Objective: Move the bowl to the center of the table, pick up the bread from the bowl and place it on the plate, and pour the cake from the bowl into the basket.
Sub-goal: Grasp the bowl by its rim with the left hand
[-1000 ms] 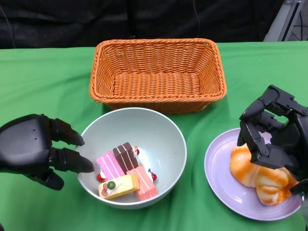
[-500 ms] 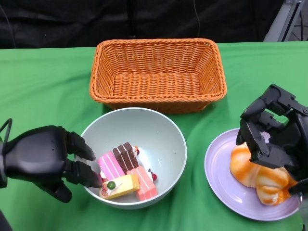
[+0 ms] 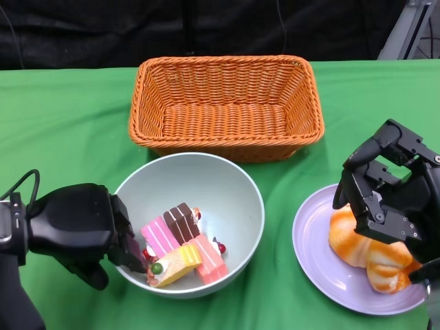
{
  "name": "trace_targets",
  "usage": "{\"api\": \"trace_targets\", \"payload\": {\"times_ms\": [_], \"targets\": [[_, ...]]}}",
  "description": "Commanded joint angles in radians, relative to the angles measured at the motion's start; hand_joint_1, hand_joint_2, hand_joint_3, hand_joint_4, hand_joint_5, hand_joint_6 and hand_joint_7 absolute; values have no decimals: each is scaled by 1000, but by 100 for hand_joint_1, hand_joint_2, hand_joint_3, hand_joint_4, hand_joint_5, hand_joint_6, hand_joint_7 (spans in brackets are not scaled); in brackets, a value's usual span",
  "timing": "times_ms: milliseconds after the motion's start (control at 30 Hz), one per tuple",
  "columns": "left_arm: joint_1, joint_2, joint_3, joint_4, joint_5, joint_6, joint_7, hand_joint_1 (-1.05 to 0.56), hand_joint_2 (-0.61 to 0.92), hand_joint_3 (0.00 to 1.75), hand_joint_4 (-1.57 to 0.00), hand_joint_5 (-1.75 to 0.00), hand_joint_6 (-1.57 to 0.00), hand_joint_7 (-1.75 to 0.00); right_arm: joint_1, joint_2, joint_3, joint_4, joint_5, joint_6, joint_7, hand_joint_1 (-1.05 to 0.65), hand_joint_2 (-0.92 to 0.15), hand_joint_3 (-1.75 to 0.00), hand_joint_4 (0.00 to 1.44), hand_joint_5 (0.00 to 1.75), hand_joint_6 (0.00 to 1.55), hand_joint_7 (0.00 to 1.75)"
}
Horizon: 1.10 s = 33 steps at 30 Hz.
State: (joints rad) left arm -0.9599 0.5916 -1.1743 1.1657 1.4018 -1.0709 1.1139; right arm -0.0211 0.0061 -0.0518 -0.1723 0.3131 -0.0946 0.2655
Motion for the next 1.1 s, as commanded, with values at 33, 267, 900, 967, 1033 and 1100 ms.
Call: {"api": "trace_targets", "payload": {"times_ms": [33,267,900,967,1033,1100], "targets": [[-14,-1,8,4,-15,8,-58,-62,92,6,-104,-4,-96,-2,11,-1,-6,-16,14,9,-6,-16,-54,-109,69,172,60,146],[1,-12,28,-11,-49,29,-134,-63,92,4,-102,-2,-94,-1,13,1,-6,-12,12,-1,-2,-17,-53,-109,70,173,61,146],[21,-38,127,-32,-195,-42,-472,-64,92,12,-60,0,-58,0,10,1,-3,-6,-4,-4,-4,-18,-55,-106,69,173,61,146],[25,-36,138,-41,-211,-40,-512,-65,92,13,-57,0,-55,0,10,2,-1,-8,-7,-2,-6,-18,-55,-106,69,173,61,145],[28,-35,152,-47,-224,-36,-551,-66,92,13,-54,0,-53,0,11,5,-3,-10,0,2,-8,-17,-55,-107,70,172,61,145],[32,-32,163,-55,-230,-29,-582,-67,92,14,-52,0,-52,0,10,7,-4,-6,6,-3,-4,-16,-54,-108,71,172,61,145]]}}
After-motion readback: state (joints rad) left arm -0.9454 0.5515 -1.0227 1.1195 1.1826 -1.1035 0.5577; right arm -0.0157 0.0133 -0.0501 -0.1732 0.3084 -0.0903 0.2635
